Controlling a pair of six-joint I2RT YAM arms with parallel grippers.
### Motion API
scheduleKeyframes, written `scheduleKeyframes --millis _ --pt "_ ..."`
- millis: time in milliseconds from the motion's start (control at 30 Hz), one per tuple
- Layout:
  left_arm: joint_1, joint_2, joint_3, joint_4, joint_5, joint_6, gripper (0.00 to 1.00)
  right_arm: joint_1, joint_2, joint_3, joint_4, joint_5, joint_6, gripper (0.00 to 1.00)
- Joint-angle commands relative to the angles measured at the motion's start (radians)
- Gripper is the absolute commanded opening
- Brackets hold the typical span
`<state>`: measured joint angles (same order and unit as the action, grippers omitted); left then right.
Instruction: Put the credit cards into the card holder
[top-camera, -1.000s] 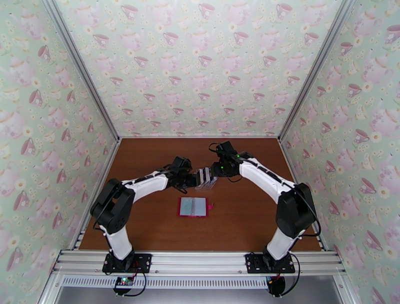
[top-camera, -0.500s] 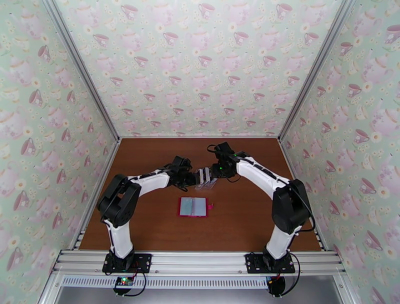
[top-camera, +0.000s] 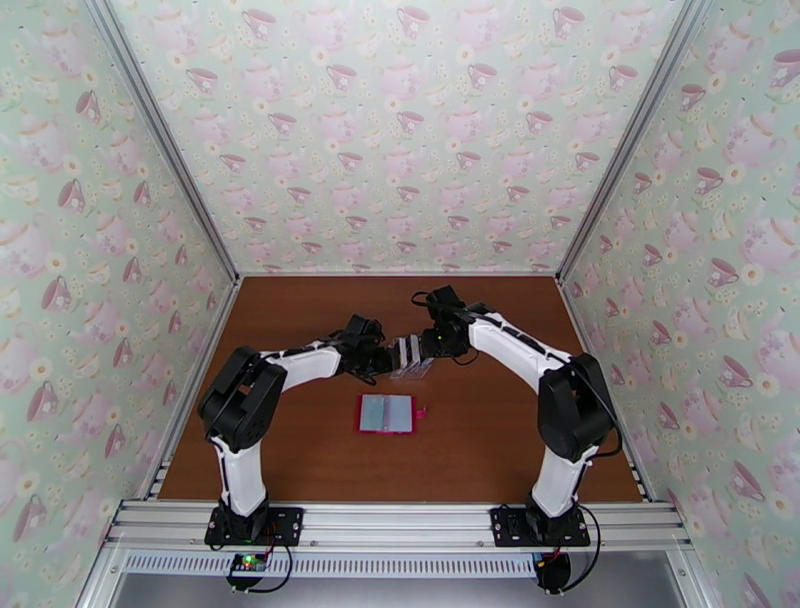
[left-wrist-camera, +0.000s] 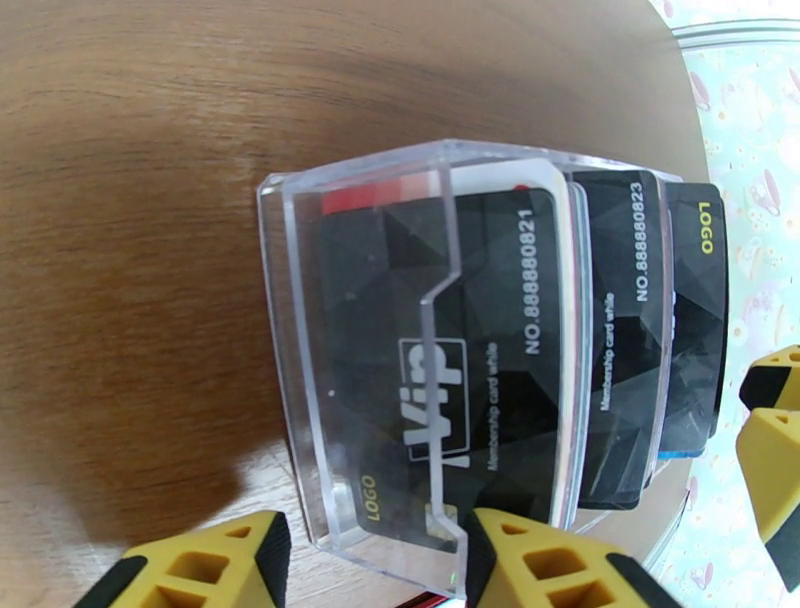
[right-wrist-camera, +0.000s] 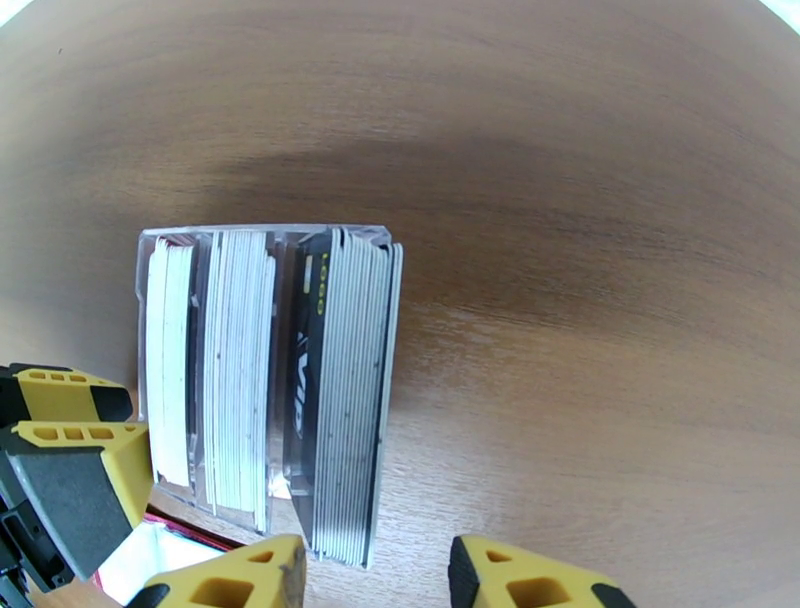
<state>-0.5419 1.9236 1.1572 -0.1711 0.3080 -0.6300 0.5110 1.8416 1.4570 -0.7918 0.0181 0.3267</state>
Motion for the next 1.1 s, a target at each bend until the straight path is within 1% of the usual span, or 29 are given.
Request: scheduleKeyframes --millis 0,333,500,1067 --pt "0.003 0.017 -0.038 -0.020 -0.017 -0.008 0.50 0.007 0.035 0.035 -0.015 -0.012 -0.019 0.44" --pt "0.003 0.012 -0.049 -0.026 -0.023 -0.006 0.50 0.018 0.065 0.057 -0.018 -0.018 -0.021 0.44" --pt "0.003 0.012 -0.052 -0.022 -0.019 -0.008 0.50 0.023 0.055 0.052 -0.012 -0.008 -0.021 0.43" --pt "0.003 0.024 -0.048 -0.016 -0.010 -0.015 0.50 0.026 0.122 0.076 -0.027 -0.007 -0.036 0.43"
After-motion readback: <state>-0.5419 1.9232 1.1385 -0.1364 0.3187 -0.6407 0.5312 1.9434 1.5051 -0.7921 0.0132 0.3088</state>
